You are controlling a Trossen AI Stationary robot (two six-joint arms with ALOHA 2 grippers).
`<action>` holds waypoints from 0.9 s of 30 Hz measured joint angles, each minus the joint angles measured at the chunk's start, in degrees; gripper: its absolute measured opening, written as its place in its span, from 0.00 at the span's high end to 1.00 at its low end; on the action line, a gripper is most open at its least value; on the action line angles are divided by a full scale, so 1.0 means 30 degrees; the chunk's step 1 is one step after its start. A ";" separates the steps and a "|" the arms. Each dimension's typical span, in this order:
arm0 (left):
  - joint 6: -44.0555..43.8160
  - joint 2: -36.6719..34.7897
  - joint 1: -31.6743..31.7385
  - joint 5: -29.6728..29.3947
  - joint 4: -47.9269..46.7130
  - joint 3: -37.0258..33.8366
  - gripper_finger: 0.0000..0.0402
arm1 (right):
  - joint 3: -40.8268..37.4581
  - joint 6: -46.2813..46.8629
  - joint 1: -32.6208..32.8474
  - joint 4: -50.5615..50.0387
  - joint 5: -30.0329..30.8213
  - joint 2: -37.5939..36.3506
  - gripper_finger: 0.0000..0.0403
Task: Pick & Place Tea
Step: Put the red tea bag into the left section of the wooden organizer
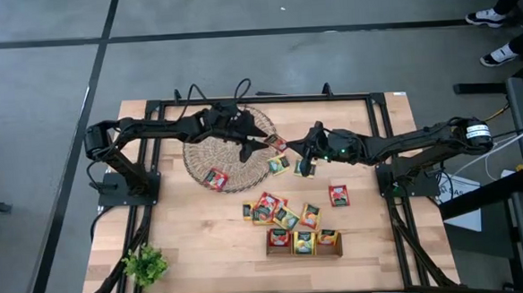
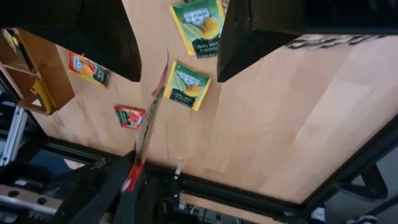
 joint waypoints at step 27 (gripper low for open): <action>0.1121 0.0000 -0.1045 0.0015 0.0076 0.0007 0.99 | 0.0000 0.0037 -0.0001 -0.0153 -0.0349 0.0000 0.92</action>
